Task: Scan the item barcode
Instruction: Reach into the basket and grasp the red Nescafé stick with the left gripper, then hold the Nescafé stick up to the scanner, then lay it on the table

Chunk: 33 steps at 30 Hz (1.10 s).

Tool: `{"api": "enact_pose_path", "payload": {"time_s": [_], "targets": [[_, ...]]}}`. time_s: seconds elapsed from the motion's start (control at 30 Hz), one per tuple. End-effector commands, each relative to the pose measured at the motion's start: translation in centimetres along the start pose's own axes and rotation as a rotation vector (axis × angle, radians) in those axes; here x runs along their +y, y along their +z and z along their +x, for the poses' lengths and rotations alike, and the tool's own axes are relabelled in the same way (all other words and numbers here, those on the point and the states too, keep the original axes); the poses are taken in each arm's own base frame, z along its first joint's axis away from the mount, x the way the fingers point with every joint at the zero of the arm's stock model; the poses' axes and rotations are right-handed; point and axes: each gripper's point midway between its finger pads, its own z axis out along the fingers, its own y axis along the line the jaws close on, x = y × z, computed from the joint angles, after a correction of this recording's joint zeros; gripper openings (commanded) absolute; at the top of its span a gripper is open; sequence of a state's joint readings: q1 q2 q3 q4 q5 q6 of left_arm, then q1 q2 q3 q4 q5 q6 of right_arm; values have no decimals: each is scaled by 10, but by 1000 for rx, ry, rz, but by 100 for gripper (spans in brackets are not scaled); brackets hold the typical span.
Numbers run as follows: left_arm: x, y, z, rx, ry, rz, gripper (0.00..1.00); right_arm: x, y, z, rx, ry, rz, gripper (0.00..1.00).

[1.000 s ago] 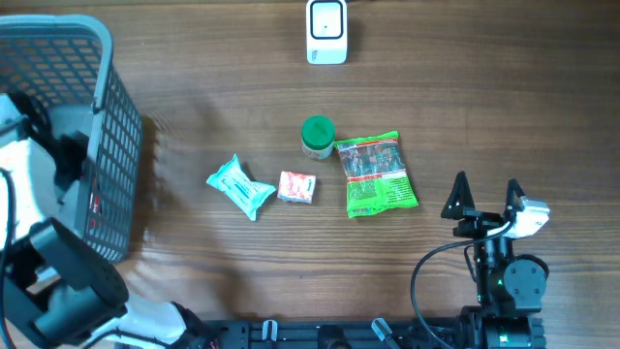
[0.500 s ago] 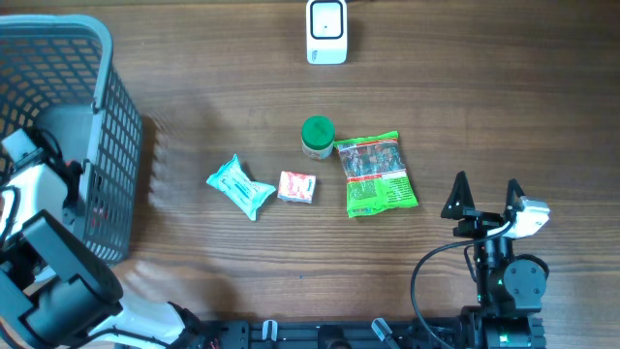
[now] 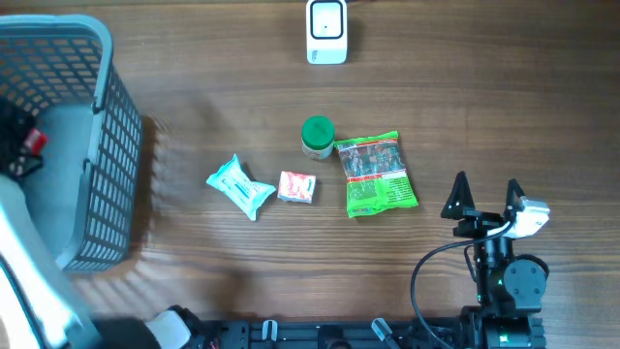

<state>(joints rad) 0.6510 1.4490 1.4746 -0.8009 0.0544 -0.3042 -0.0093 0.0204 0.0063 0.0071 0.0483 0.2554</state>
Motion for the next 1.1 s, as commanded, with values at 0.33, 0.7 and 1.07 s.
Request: {"api": "enact_pose_path", "payload": {"time_s": [0.33, 0.7, 1.07], "targets": [[-179, -179, 98, 3, 375, 665, 4, 2, 0, -1, -6, -16, -10, 100], [-250, -153, 286, 375, 872, 791, 4, 2, 0, -1, -6, -16, -10, 100], [-232, -112, 393, 542, 1046, 746, 4, 2, 0, -1, -6, -16, -10, 100]]}}
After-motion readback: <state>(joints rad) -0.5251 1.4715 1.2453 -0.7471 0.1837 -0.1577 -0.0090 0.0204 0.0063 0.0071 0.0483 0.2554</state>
